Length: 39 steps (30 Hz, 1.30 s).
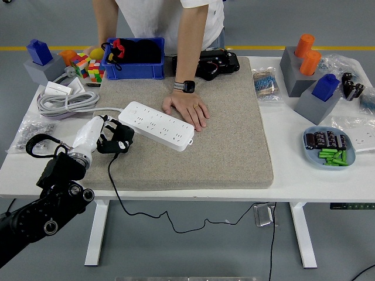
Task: Press the white button,pick up the black plug,place it near the board,insert it into the board
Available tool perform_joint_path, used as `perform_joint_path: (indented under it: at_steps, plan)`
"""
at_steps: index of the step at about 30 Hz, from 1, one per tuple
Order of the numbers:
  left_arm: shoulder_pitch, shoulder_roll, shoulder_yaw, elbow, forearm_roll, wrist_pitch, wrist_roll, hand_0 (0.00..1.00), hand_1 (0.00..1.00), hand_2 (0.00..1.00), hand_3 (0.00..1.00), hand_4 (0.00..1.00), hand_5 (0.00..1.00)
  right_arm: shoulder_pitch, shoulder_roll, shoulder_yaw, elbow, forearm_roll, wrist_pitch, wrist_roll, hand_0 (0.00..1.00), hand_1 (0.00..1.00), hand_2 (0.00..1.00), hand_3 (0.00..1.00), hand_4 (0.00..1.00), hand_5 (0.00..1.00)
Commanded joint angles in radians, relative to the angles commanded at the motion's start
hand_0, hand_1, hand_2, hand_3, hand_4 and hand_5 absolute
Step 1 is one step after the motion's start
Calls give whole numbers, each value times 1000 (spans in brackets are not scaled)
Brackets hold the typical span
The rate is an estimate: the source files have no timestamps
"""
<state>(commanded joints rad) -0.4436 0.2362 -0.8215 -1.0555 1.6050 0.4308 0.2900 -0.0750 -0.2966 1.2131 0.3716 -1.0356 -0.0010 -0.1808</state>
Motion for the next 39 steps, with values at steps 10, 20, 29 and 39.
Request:
perform_joint_path:
  at_steps: [10,20,29,39]
  plan:
    - [-29,16,-3,-56,13,-14,18,158,222,222,553,540,2,-1,0,0,0,1,-1,1,800,694,677,622,663,441]
    - [-109,10,70,-28,112,-1,23,158,220,221,553,545,2,0,-2,-2,0,1,-1,1,798,692,676,623,664,441]
    - [-162,4,130,18,125,1,24,158,223,222,557,553,2,3,-4,-2,-1,3,0,1,797,692,674,620,663,440]
    - [-187,-20,149,80,102,5,10,157,224,222,559,554,2,8,-7,-13,-1,4,1,0,796,692,673,619,660,437]
